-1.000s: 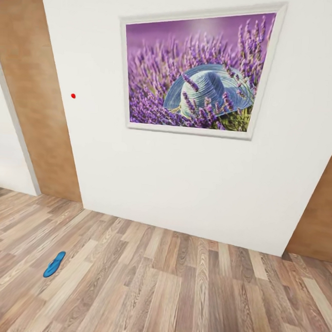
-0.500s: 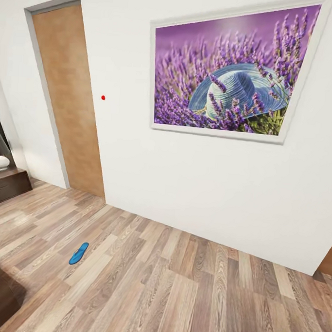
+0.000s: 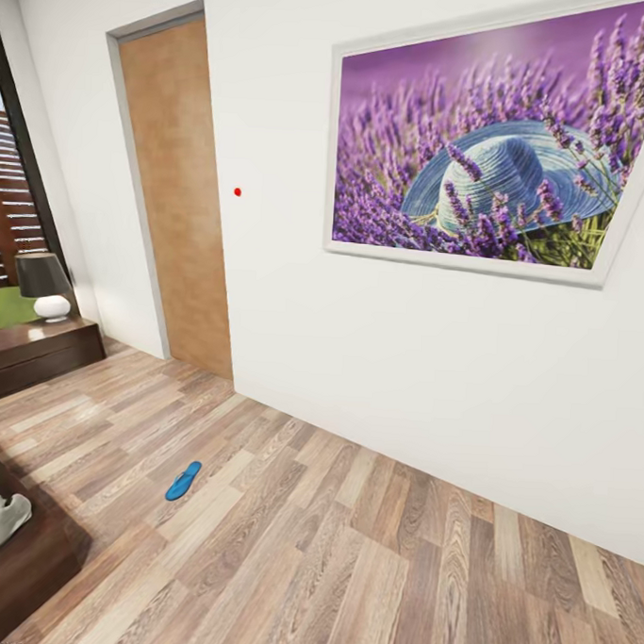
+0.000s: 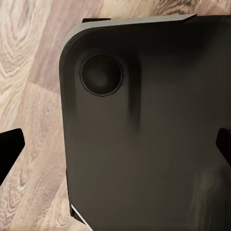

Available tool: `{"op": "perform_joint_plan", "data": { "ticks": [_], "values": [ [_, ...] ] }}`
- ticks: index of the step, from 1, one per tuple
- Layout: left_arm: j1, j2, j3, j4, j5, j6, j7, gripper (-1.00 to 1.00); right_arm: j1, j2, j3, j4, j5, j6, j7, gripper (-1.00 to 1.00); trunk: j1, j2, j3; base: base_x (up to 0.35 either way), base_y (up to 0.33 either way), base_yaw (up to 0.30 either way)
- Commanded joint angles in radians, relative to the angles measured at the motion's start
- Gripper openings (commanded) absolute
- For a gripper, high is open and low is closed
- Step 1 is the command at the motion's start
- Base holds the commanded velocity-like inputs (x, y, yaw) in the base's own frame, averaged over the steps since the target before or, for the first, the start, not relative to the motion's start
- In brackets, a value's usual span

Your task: In the bedroom, move the book from the bed onto either nightstand, and place the two sandals side by side next to the bed.

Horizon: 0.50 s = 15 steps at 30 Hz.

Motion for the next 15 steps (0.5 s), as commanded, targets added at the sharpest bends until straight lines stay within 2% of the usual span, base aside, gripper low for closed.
{"op": "perform_joint_plan", "data": {
  "ticks": [1,6,15],
  "values": [
    [0.000,0.000,-0.001,-0.001,0.000,-0.002,0.000,1.00,0.000,0.000,0.000,-0.001,0.000,0.000,-0.001,1.00,0.000,0.000,-0.001,0.079,-0.036,0.062],
    [0.000,-0.001,-0.001,-0.001,-0.001,-0.007,0.003,1.00,0.000,0.000,0.000,-0.001,0.000,0.000,-0.001,1.00,0.000,0.000,-0.001,0.096,-0.097,0.044],
    [0.000,-0.001,-0.001,-0.001,-0.001,-0.018,0.007,1.00,0.000,0.000,0.000,-0.001,0.000,0.000,-0.001,1.00,0.000,0.000,-0.001,0.117,-0.199,0.016]
  ]
}}
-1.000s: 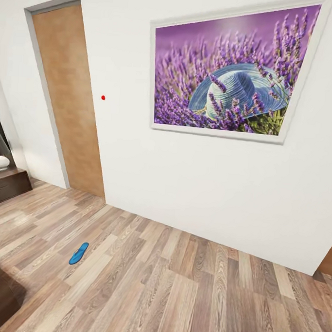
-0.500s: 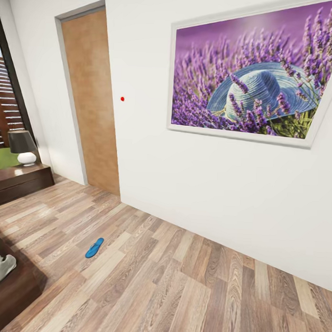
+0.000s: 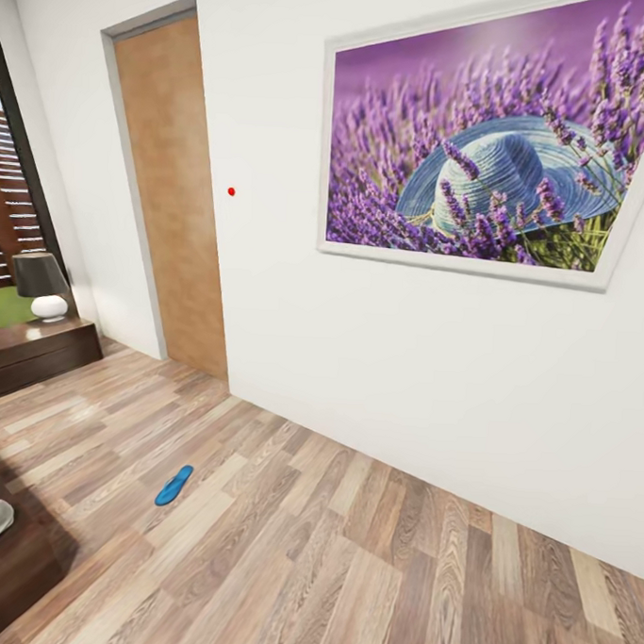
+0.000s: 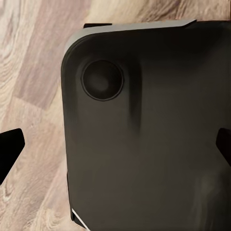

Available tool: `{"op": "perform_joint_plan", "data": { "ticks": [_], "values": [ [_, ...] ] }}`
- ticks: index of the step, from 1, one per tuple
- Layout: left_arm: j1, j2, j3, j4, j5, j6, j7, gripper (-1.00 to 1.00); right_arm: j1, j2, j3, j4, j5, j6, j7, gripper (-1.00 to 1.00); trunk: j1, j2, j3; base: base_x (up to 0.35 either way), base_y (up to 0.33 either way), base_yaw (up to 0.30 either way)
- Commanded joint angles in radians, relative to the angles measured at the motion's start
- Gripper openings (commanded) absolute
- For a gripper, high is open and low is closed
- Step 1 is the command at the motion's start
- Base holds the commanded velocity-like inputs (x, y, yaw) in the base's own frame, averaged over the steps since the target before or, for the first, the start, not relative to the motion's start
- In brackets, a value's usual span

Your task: In the bedroom, move the book from the bed onto either nightstand, and place the two sandals side by side next to the bed.

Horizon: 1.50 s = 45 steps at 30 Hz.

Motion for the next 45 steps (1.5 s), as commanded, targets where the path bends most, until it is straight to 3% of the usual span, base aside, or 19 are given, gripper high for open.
{"op": "perform_joint_plan", "data": {
  "ticks": [1,19,45],
  "values": [
    [0.000,0.000,-0.001,-0.001,0.000,-0.003,0.001,1.00,0.000,0.000,0.000,-0.001,0.000,0.000,-0.001,1.00,0.000,0.000,-0.001,0.173,-0.200,0.007],
    [0.001,0.000,-0.001,-0.001,-0.001,-0.006,0.002,1.00,0.000,0.000,0.000,-0.001,0.000,0.000,-0.001,1.00,0.000,0.000,-0.001,0.173,-0.202,0.002],
    [0.001,-0.001,-0.001,-0.001,-0.001,-0.009,0.002,1.00,0.000,0.000,0.002,-0.001,0.000,0.000,-0.001,1.00,0.000,0.000,-0.001,0.016,-0.023,0.028]
  ]
}}
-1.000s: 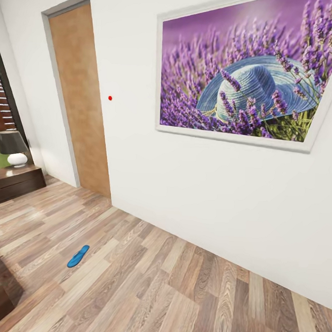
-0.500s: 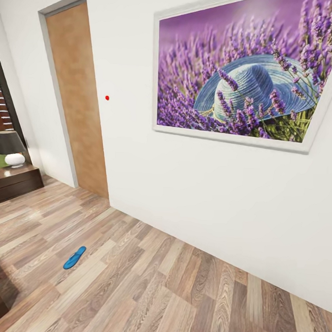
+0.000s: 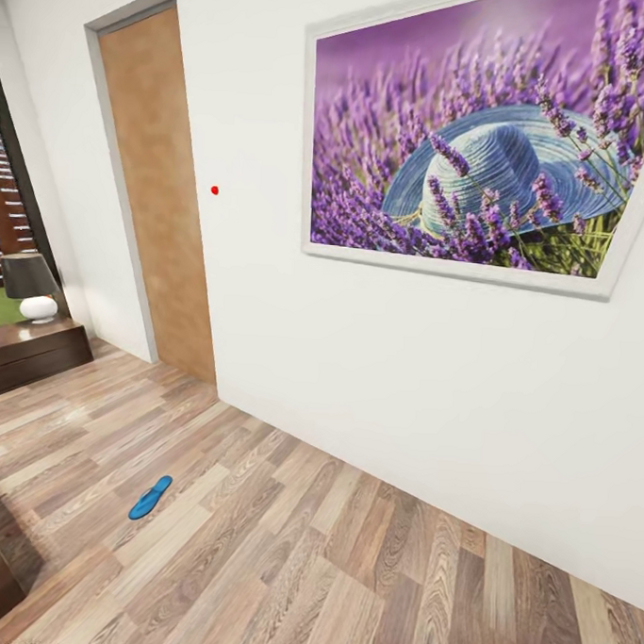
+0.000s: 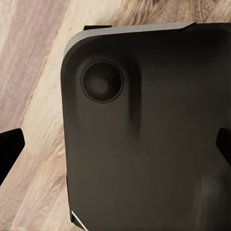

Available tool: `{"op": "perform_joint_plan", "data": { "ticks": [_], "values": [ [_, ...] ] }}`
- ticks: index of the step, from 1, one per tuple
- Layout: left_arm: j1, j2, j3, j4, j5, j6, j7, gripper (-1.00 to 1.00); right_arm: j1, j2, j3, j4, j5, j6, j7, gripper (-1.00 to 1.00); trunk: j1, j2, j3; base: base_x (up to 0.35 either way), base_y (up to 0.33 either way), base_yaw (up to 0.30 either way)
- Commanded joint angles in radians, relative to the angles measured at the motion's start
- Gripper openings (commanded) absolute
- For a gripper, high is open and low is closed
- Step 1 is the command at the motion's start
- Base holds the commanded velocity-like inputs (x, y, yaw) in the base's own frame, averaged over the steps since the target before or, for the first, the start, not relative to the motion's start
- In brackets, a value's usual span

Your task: In the bedroom, move the book from the bed onto either nightstand, and place the two sandals side by side next to the bed.

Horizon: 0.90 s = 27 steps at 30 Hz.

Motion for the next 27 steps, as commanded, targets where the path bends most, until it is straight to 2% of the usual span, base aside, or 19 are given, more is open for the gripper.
{"op": "perform_joint_plan", "data": {
  "ticks": [1,27],
  "values": [
    [0.000,0.000,-0.001,-0.002,0.000,-0.002,0.001,1.00,0.000,0.000,0.000,-0.001,0.000,0.000,-0.001,1.00,0.000,0.000,-0.001,0.001,-0.002,0.186],
    [0.000,-0.001,-0.001,-0.001,-0.001,-0.002,0.001,1.00,0.001,0.006,0.000,-0.001,0.000,0.000,-0.001,1.00,0.000,0.000,-0.001,0.000,0.000,0.261]
  ]
}}
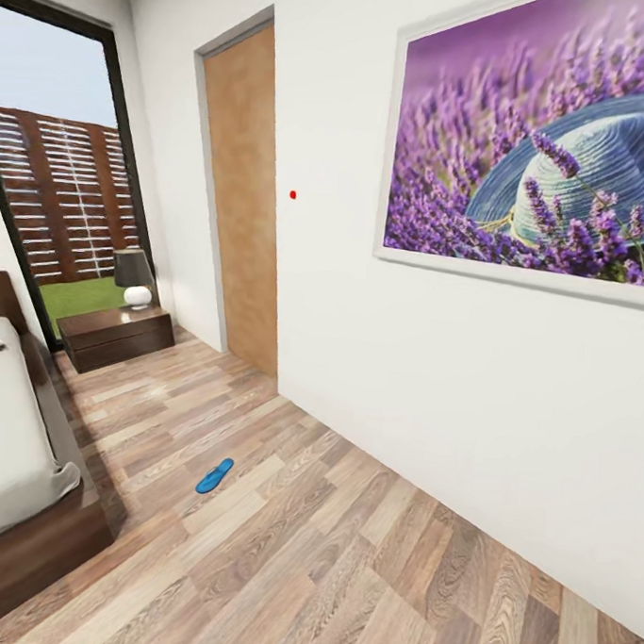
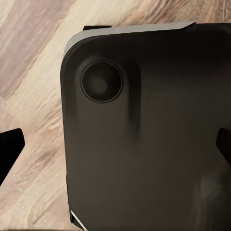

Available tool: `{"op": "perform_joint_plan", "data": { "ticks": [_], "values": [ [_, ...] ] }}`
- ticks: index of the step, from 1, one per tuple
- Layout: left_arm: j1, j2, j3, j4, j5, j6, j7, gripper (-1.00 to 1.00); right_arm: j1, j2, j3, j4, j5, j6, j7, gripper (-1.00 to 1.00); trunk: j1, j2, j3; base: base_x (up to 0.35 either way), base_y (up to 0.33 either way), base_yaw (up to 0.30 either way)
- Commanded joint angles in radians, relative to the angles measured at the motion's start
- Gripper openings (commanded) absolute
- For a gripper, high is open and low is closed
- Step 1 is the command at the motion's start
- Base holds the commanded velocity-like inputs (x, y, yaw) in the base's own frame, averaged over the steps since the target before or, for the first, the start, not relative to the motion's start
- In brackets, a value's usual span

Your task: In the bedroom, move the book from the bed onto either nightstand, and place the two sandals side by side next to the bed.

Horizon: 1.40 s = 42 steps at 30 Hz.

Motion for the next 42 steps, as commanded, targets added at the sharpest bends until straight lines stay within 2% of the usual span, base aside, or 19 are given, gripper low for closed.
{"op": "perform_joint_plan", "data": {
  "ticks": [1,42],
  "values": [
    [0.000,0.000,-0.001,-0.001,0.000,-0.002,0.001,1.00,0.000,0.000,0.000,-0.001,0.000,0.000,-0.001,1.00,0.000,0.000,-0.001,0.000,0.000,0.283],
    [0.000,-0.001,-0.001,-0.001,-0.001,-0.002,0.001,1.00,0.000,0.005,0.000,-0.001,0.001,0.000,-0.001,1.00,0.000,0.000,-0.001,0.000,0.000,0.284]
  ]
}}
